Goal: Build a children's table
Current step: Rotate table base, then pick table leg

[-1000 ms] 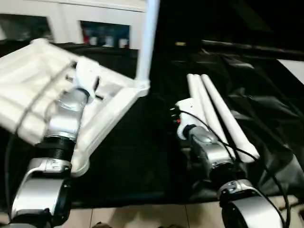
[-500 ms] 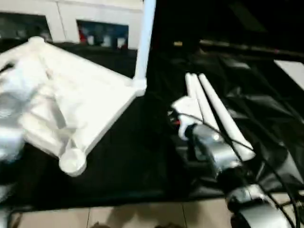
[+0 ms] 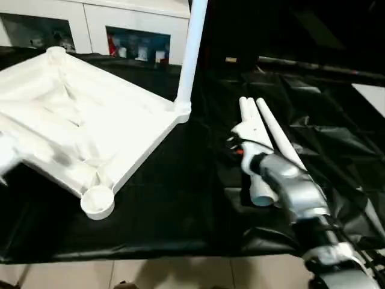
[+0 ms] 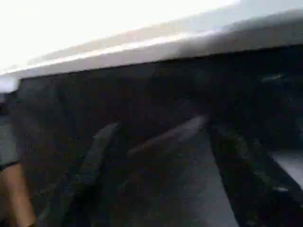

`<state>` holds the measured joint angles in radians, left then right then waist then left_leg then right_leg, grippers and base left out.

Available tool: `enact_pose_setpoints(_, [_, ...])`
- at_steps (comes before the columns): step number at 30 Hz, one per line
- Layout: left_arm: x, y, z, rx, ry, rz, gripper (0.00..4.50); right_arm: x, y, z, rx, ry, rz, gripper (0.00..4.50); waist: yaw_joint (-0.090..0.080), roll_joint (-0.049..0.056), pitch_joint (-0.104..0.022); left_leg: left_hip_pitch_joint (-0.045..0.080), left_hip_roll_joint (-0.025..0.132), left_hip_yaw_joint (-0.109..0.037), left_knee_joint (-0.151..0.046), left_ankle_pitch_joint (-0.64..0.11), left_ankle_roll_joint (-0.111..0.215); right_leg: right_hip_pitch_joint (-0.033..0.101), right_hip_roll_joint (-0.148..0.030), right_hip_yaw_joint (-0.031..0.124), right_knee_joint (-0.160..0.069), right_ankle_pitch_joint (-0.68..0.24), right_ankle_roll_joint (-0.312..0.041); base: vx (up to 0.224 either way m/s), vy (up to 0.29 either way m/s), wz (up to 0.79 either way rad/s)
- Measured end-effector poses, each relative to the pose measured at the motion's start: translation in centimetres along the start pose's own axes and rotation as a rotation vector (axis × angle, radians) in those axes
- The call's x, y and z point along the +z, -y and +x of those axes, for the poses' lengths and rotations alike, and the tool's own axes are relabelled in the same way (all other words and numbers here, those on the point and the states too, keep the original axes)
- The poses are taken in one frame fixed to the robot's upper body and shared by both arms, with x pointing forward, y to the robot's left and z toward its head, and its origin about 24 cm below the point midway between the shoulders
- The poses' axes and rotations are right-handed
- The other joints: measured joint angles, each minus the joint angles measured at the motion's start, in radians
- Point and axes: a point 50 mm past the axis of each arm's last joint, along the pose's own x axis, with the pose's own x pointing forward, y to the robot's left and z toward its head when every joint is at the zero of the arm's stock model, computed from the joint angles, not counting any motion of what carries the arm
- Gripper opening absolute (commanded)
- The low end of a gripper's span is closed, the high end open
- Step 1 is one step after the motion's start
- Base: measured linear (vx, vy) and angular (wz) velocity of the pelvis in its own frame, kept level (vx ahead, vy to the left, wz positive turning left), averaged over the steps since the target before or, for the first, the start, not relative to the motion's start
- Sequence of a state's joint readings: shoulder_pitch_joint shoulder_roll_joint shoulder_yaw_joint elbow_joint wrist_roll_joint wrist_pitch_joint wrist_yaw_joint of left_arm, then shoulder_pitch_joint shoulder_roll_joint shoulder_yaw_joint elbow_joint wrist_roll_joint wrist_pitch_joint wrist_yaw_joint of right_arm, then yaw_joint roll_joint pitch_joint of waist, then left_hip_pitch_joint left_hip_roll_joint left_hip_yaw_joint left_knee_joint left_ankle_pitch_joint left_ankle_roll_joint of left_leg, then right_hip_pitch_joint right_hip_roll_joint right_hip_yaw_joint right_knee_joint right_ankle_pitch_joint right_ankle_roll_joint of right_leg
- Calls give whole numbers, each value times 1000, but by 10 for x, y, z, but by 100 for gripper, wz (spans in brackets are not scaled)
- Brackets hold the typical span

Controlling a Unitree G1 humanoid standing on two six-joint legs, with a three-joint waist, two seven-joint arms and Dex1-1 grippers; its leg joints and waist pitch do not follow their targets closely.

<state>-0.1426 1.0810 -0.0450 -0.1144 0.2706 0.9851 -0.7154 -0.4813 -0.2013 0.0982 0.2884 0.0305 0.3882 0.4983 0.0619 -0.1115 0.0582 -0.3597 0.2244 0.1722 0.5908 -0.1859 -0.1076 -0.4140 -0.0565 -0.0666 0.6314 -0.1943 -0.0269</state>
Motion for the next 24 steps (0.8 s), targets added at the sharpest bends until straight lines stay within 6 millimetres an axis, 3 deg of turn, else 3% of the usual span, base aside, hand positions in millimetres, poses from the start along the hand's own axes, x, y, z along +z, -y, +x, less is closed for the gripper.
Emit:
enact_pose_setpoints(13, [67, 81, -33, -508, 396, 58, 430, -19, 14, -38, -133, -289, 159, 391, 1, 3, 2, 10, -1, -1, 0, 1, -2, 9, 0, 1, 0, -2, 6, 0, 0, 0])
enact_pose_setpoints(17, [83, 91, -42, -551, 472, 104, 442, -10, 17, -39, -191, -276, 191, 391, -6, 3, 2, 10, -1, -1, 0, 2, -4, 9, 0, 1, 1, -2, 6, 0, 0, 0])
enact_pose_setpoints(21, [102, 104, -42, -576, 542, 104, 450, -7, 27, -41, -283, -286, 264, 427, -8, 12, 4, 10, -1, -1, -1, 3, -5, 8, 1, 1, 1, 1, 1, 0, 0, 0])
enact_pose_setpoints(24, [113, 112, -44, -604, 593, 94, 450, 1, 28, -38, -295, -276, 308, 445, -10, 12, 4, 10, -1, -1, -2, 4, -6, 8, 2, 1, 1, 1, 1, 0, 0, 0])
